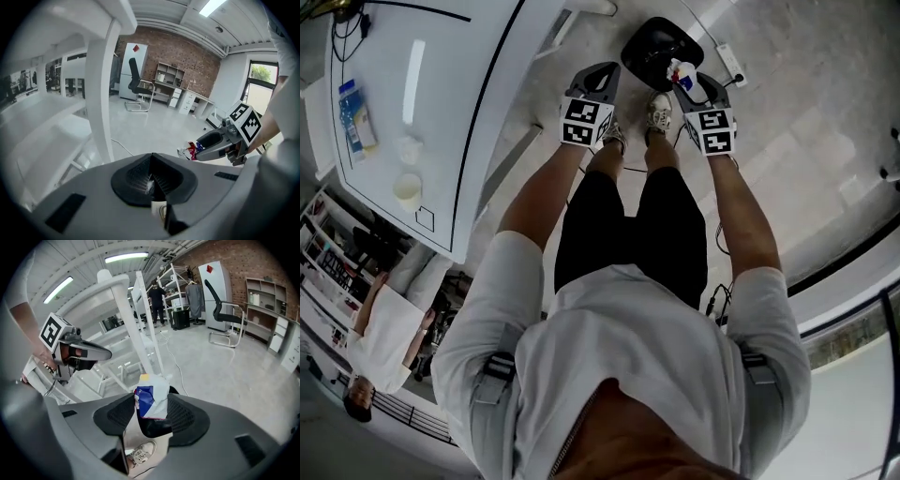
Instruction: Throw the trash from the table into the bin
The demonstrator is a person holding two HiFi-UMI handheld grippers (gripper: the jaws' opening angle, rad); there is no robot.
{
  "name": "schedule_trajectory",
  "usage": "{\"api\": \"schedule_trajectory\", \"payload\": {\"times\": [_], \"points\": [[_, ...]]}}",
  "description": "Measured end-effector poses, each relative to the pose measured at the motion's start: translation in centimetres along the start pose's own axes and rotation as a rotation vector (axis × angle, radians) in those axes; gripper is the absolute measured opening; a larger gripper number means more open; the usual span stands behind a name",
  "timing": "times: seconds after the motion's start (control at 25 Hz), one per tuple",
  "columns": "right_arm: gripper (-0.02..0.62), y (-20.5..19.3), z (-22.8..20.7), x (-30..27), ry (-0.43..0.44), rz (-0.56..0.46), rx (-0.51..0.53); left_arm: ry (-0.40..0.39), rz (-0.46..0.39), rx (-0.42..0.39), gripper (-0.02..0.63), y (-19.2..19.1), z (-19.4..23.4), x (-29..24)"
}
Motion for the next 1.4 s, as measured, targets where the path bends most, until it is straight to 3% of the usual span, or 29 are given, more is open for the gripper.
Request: {"api": "schedule_trajectory", "payload": {"times": [0.44,0.64,0.76,0.92,1.28,1.4], "points": [[0.219,-12.8,-6.0,-14.6,-0.017,0.169,0.036,-0.049,0.057,-0.007,0.009,-12.2,2.4,-12.9],[0.224,-15.7,-7.0,-17.3,-0.034,0.255,0.074,-0.062,0.052,-0.008,0.009,-14.3,2.8,-15.6],[0.274,-16.2,-7.3,-17.5,-0.044,0.280,0.071,-0.061,0.047,-0.007,0.009,-14.4,3.0,-15.8],[0.287,-14.5,-7.1,-16.1,-0.051,0.248,0.063,-0.059,0.033,-0.002,0.009,-12.9,3.0,-14.7],[0.282,-5.1,-2.7,-7.0,-0.045,0.076,0.052,-0.071,-0.039,-0.009,0.009,-4.9,0.8,-7.3],[0.234,-1.8,-1.9,-3.6,-0.064,0.033,0.065,-0.072,-0.078,-0.009,0.009,-1.6,0.0,-4.8]]}}
Point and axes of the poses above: the fingertips, and each gripper's own axes: x backward along the fingers, z to its left, y out of its top, the point moved 2 cm from there along x, backward along the fingers, and after that the axes turned 9 degrees about y, right-handed, at the moved point
